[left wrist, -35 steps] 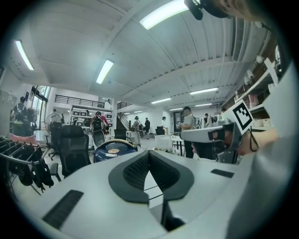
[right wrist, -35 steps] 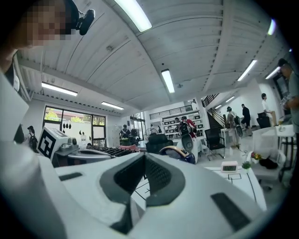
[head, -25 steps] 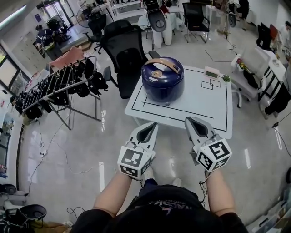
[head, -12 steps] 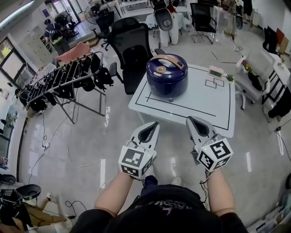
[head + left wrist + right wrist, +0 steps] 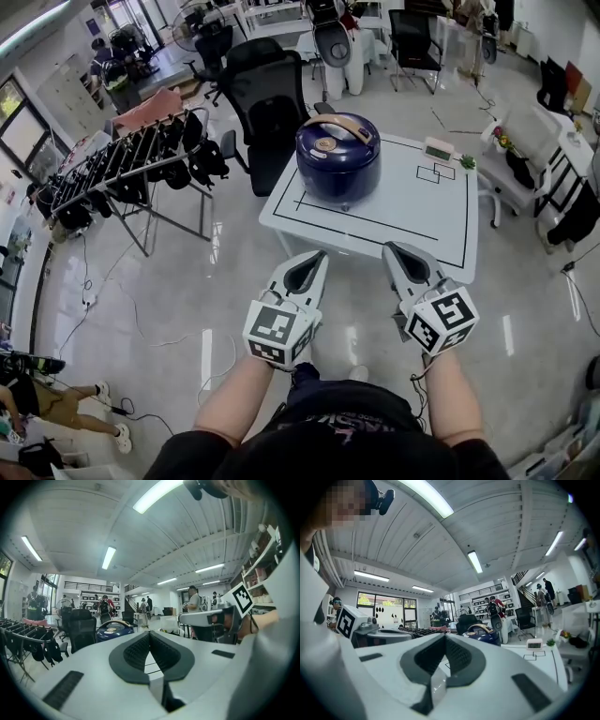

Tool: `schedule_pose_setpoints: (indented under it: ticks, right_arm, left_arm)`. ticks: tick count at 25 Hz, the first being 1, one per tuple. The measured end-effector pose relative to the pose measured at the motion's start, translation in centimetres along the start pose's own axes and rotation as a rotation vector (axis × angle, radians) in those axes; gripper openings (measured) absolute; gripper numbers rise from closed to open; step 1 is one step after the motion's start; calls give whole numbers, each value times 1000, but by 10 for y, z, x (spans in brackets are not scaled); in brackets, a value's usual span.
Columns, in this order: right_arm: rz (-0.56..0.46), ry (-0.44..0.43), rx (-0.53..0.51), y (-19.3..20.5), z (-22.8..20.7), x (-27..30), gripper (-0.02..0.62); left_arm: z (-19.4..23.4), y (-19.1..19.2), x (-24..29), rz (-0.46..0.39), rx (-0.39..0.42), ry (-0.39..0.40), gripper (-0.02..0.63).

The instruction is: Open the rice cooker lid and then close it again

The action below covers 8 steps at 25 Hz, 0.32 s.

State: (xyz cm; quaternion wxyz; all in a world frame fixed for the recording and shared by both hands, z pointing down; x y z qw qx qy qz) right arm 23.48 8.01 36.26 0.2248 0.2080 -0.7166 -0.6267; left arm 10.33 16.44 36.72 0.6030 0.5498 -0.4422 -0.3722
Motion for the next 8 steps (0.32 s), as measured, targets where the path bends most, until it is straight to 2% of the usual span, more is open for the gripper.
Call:
schedule_pose_setpoints:
  ticks: [8]
  right_arm:
    - [-6,8,4,-1,-6,-6,0]
  left_arm:
    - [-7,-1,4,1,4,5,3]
Point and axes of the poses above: the fingertips, and each gripper's own axes: x forward along the fingers, z to its left, y out of its underside, the point moved 4 cm from there along -x, backward along the fingers, and after that the axes turned 14 degrees about y, right-handed, at the moved point
